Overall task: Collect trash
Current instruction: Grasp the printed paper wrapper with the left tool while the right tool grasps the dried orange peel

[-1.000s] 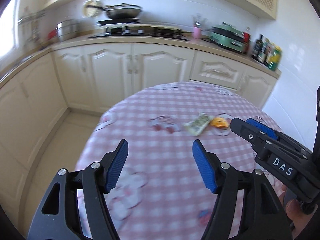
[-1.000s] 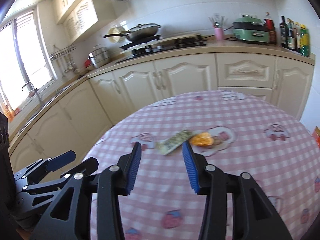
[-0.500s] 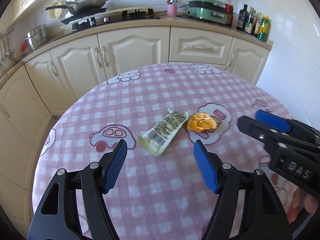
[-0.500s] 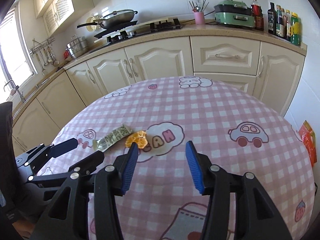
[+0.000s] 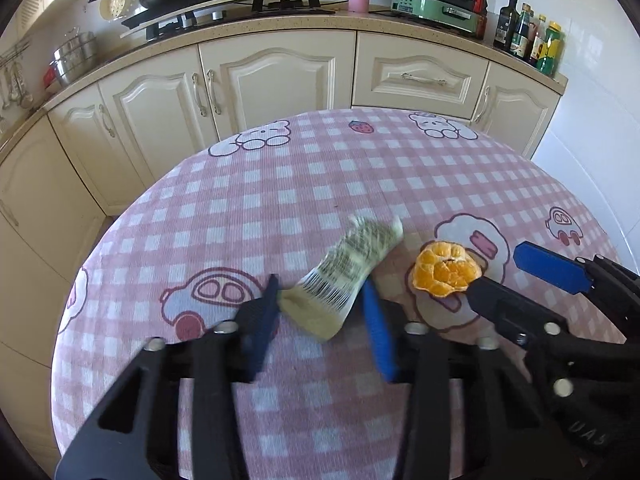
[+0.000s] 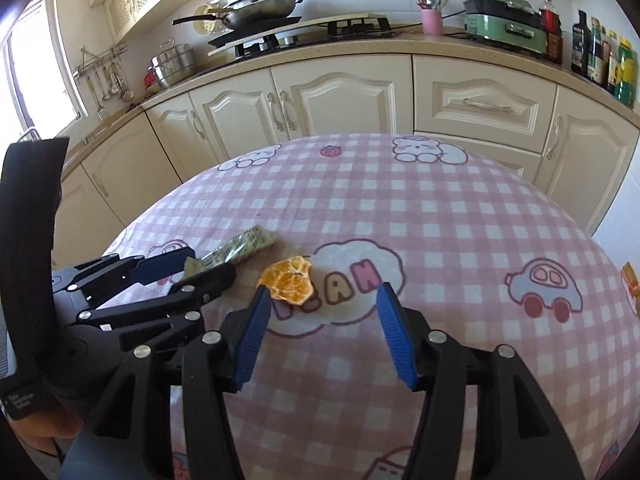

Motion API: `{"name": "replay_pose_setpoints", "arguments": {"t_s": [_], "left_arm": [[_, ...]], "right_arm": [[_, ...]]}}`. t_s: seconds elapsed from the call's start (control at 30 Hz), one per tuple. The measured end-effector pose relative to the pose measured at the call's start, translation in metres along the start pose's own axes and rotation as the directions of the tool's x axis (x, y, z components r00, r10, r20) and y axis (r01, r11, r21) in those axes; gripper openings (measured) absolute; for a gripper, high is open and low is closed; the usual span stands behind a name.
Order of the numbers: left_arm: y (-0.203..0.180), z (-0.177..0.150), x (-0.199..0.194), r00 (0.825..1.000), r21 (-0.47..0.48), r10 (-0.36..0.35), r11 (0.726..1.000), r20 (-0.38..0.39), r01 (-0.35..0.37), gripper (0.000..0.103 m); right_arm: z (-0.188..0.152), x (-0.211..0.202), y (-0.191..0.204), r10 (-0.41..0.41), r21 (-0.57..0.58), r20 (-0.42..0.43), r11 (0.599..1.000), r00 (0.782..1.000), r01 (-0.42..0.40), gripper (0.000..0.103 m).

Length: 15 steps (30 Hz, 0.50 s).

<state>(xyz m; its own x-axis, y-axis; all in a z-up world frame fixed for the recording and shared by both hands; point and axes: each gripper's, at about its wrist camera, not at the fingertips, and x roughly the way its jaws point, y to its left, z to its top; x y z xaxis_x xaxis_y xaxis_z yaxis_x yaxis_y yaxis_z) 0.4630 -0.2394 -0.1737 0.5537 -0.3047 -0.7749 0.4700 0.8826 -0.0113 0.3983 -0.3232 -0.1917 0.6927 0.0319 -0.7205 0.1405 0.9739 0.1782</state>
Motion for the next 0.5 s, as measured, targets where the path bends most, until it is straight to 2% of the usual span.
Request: {"name": "replay_pose_setpoints", "arguments": {"t_s": [0.13,0.23,0.43,0.5], "left_arm": [[0.008,-0.001,-0.001,1.000,-0.032,-0.017,0.999,0.005,0.017,0.025],[0.015,-0.003,-0.003,1.000,-0.055,-0.025,0.998,0.005,0.025,0.024],[0.029,-0.017,-0.017,0.999,-0.107,-0.049,0.993,0.006,0.049,0.023],[0.033,-0.023,-0.023,0.999,-0.124,-0.049,0.991,0.011,0.050,0.023]], "right_arm": [[0.003,0.008,0.007,0.009,-0.013,-0.019,1.000,1.000,-0.009,0.055],[0.005,0.017,0.013,0.012,-0.034,-0.055,0.999,0.998,-0.014,0.055],[0.008,0.026,0.030,-0.024,-0.110,-0.075,0.994,0.997,0.016,0.054],[0.007,0.028,0.035,-0.037,-0.134,-0.075,0.991,0.996,0.027,0.045]]}}
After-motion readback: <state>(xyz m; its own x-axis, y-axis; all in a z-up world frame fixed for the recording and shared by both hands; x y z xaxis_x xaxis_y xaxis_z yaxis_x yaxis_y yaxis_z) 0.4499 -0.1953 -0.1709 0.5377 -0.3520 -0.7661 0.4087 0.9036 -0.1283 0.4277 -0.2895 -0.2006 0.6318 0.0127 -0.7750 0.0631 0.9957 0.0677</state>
